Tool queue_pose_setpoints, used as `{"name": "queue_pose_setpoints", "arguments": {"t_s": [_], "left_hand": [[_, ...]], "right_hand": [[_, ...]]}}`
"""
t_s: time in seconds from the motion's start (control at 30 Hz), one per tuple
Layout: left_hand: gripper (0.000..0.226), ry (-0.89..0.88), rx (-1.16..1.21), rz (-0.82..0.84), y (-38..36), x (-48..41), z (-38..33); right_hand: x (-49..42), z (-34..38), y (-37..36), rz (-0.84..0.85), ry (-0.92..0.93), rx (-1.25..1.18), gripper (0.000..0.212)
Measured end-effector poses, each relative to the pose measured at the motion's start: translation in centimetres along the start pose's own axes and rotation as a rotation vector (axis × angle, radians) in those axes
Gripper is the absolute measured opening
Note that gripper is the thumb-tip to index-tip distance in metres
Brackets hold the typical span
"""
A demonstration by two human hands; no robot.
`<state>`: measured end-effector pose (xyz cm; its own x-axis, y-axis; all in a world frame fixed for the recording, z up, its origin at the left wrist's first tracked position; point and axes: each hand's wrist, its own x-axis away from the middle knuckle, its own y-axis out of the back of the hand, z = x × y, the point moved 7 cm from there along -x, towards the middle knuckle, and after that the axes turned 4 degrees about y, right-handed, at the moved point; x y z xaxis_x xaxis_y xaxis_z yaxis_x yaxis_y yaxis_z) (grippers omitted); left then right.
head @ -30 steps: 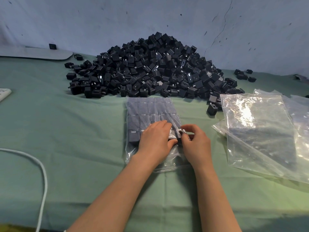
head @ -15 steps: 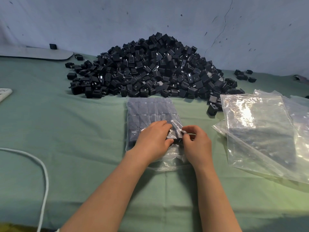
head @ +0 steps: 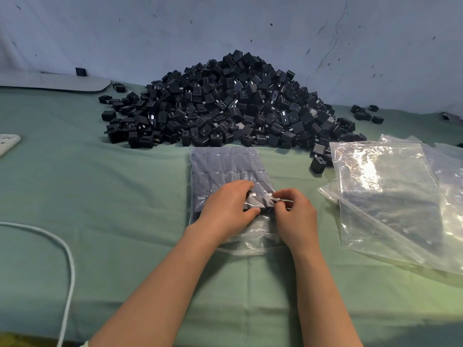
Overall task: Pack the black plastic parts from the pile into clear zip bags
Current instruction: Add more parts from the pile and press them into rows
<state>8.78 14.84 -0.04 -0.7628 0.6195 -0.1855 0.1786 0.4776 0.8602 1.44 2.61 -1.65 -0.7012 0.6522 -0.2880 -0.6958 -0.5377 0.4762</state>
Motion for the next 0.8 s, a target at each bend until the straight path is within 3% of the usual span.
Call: {"name": "queue_pose_setpoints", "arguments": {"t_s": [0.13,0.37,0.8], "left_hand": [[0.063,-0.005,0.027,0.022,-0.1,0.1,0.5],[0.075,0.080,-0.136,-0.041,0.3,0.8,2.1],[0.072,0.095,-0.162,-0.081,0.5,1.0,2.0]], "right_hand": [[0.0,0.0,0.0,0.008,0.002,0.016,0.023],[0.0,0.5,0.1,-0.014,0.056,0.071,0.019],[0.0,0.4,-0.5,0.011,0.078,0.091,0.014]]}}
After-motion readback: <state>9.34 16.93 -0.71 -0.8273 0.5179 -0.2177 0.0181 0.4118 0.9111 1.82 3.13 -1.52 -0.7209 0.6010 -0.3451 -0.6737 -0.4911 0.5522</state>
